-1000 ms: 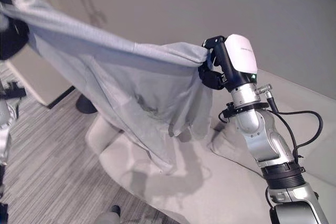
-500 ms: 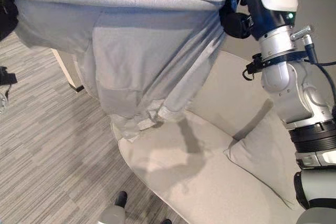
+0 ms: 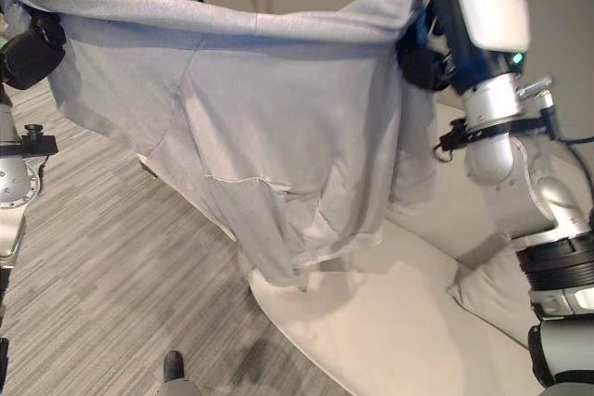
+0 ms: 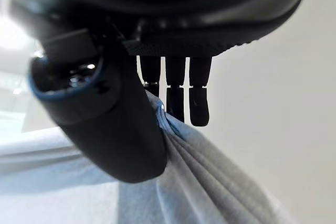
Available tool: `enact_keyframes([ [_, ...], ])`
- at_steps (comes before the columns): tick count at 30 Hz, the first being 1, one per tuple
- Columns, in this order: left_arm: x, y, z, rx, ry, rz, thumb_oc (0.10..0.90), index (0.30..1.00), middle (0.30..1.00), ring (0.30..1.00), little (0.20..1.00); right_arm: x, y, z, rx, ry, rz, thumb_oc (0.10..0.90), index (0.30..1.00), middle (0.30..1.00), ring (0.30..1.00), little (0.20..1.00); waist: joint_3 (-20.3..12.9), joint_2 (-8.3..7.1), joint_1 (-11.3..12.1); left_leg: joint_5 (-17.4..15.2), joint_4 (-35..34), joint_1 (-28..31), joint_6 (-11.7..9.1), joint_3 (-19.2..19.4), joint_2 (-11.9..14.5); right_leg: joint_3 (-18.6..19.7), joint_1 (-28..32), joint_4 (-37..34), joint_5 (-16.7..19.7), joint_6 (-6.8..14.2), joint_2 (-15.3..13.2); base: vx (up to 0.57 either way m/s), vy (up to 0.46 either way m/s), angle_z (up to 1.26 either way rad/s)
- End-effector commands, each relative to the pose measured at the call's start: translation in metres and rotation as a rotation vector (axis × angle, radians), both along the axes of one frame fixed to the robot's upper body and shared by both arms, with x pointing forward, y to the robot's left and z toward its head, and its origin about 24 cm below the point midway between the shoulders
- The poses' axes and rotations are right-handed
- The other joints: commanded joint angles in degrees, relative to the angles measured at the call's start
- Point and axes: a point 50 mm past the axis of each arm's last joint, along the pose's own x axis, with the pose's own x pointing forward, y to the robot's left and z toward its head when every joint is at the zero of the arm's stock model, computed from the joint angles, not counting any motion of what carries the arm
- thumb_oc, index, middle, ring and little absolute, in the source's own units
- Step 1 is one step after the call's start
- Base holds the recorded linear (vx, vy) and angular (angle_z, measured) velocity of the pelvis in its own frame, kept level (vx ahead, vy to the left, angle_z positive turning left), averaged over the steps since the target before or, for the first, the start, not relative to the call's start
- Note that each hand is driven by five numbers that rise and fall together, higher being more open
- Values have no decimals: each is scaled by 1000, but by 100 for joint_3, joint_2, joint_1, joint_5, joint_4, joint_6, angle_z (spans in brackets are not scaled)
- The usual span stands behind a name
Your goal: Hang the clothes on the sofa on the clothes rack.
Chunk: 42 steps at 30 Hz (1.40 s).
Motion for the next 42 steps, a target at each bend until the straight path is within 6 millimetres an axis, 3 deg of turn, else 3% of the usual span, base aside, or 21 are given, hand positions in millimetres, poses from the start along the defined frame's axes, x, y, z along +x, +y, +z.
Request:
enact_keyframes([
  [1, -27, 6, 58, 23, -273, 18, 400, 300, 300, 300, 300, -12, -20, 72, 28, -277, -132, 400, 300, 300, 300, 300, -484, 171, 231, -734, -698, 820, 35, 322, -8, 278, -340, 80, 284, 513, -193, 131, 610, 4],
  [4, -23, -2, 61, 40, -268, -9, 400, 300, 300, 300, 300, -14, -15, 79, 40, -300, -102, 400, 300, 300, 300, 300, -367, 287, 11, -884, -698, 1019, 235, 303, -361, 823, -798, 715, -335, 288, 437, 151, 446, 10],
  [5, -23, -3, 61, 39, -269, -10, 400, 300, 300, 300, 300, -14, -15, 79, 40, -301, -102, 400, 300, 300, 300, 300, -359, 299, 22, -896, -698, 1027, 227, 309, -340, 831, -811, 751, -378, 272, 451, 109, 189, 27],
  [8, -17, -7, 62, 29, -255, -26, 400, 300, 300, 300, 300, -18, -19, 87, 55, -325, -99, 400, 300, 300, 300, 300, -282, 371, -96, -898, -698, 1103, 222, 241, -447, 829, -1147, 570, -1219, -27, 1343, 122, 190, 19],
  [9, -10, -11, 54, 1, -224, -42, 400, 300, 300, 300, 300, -22, -27, 88, 50, -328, -121, 400, 300, 300, 300, 300, -197, 263, -264, -875, -698, 1115, 246, 133, -703, 1207, -1524, -27, -1139, -75, 2045, 169, 161, 23],
  [11, -6, -15, 48, -4, -201, -56, 400, 300, 300, 300, 300, -28, -40, 89, 25, -327, -185, 400, 300, 300, 300, 300, -208, 168, -310, -920, -698, 1064, 282, 0, -850, 1433, -1324, -573, -1056, -98, 2198, 137, 85, 64],
  [17, -7, -13, 34, -41, -172, -67, 400, 300, 300, 300, 300, -25, -27, 82, 32, -302, -113, 400, 300, 300, 300, 300, -433, 105, -175, -934, -633, 1262, 319, 55, -938, 1448, -869, -1063, -946, -120, 2285, 156, -21, 43],
  [20, -11, -13, 34, -51, -186, -78, 400, 300, 300, 300, 300, -26, -23, 86, 21, -307, -95, 400, 300, 300, 300, 300, -191, 3, -70, -1175, 528, 836, 194, -17, -910, 1436, -683, -1063, -1010, -188, 2195, 70, -9, -25],
  [21, -14, -13, 31, -70, -194, -88, 400, 300, 300, 300, 300, -27, -21, 87, 8, -302, -92, 400, 300, 300, 300, 300, -49, -88, 10, -992, 1184, 325, 21, -277, -642, 1422, -540, -1063, -1127, -257, 2112, 128, 84, -32],
  [23, -13, -13, 31, -65, -190, -84, 400, 300, 300, 300, 300, -26, -21, 83, 6, -285, -85, 400, 300, 300, 300, 300, -104, -139, 2, -1034, 728, 330, 62, -355, -412, 1431, -529, -1063, -1159, -205, 2049, 220, 135, -8],
  [26, -16, -8, 35, -55, -205, -61, 400, 300, 300, 300, 300, -24, -22, 80, 7, -267, -88, 400, 300, 300, 300, 300, -161, -130, 58, -112, -423, 246, -120, -732, 429, 1607, -470, -1063, -1420, -128, 1957, 268, 268, -8],
  [27, -17, -7, 36, -51, -212, -54, 400, 300, 300, 300, 300, -25, -25, 79, 6, -270, -97, 400, 300, 300, 300, 300, -169, -88, 57, 59, -645, 191, -195, -786, 558, 1636, -408, -1063, -1498, -103, 1951, 507, 622, -40],
  [28, -20, -8, 38, -47, -227, -63, 400, 300, 300, 300, 300, -24, -29, 75, 14, -258, -119, 400, 300, 300, 300, 300, -320, 132, 30, -91, -698, 185, -355, -897, 499, 1676, -277, -1063, -1510, 26, 1855, 458, 595, -47],
  [29, -20, -11, 39, -38, -229, -75, 400, 300, 300, 300, 300, -25, -31, 75, 16, -259, -128, 400, 300, 300, 300, 300, -387, 191, -1, -154, -698, 214, -389, -884, 407, 1653, -250, -1063, -1451, 74, 1735, 558, 765, -46],
  [31, -23, -16, 45, -9, -249, -99, 400, 300, 300, 300, 300, -26, -37, 74, 21, -268, -166, 400, 300, 300, 300, 300, -470, 149, -3, -409, -698, 396, -199, -714, -53, 1661, -175, -1021, -1066, 224, 1251, 341, 530, -30],
  [33, -24, -16, 48, -1, -258, -102, 400, 300, 300, 300, 300, -26, -36, 74, 25, -277, -168, 400, 300, 300, 300, 300, -437, 132, 33, -515, -698, 501, -75, -598, -202, 1697, -260, -784, -922, 248, 1075, 134, 324, -16],
  [34, -28, -15, 55, 15, -281, -102, 400, 300, 300, 300, 300, -24, -32, 78, 33, -301, -157, 400, 300, 300, 300, 300, -392, 188, 111, -656, -698, 653, 112, -381, -360, 1418, -447, -249, -540, 208, 768, 73, 277, -8],
  [35, -28, -14, 56, 14, -283, -98, 400, 300, 300, 300, 300, -23, -30, 79, 32, -304, -154, 400, 300, 300, 300, 300, -368, 162, 139, -667, -698, 675, 150, -321, -410, 1503, -511, -165, -554, 237, 702, 170, 462, -7],
  [36, -31, -14, 59, 32, -294, -89, 400, 300, 300, 300, 300, -22, -26, 81, 33, -320, -144, 400, 300, 300, 300, 300, -351, 244, 222, -867, -698, 821, 238, -157, -469, 1107, -593, 216, -464, 196, 498, 44, 236, -40],
  [39, -34, -13, 58, 50, -291, -78, 400, 300, 300, 300, 300, -21, -22, 80, 42, -318, -130, 400, 300, 300, 300, 300, -190, 333, 79, -1002, -698, 1100, 384, 28, -647, 1052, -1043, 898, -552, 125, 583, 149, 323, -60],
  [42, -35, -11, 57, 49, -291, -69, 400, 300, 300, 300, 300, -22, -21, 80, 46, -324, -124, 400, 300, 300, 300, 300, -169, 393, 66, -1052, -698, 1193, 372, 122, -679, 891, -1141, 551, -692, 113, 815, 101, 58, -7],
])
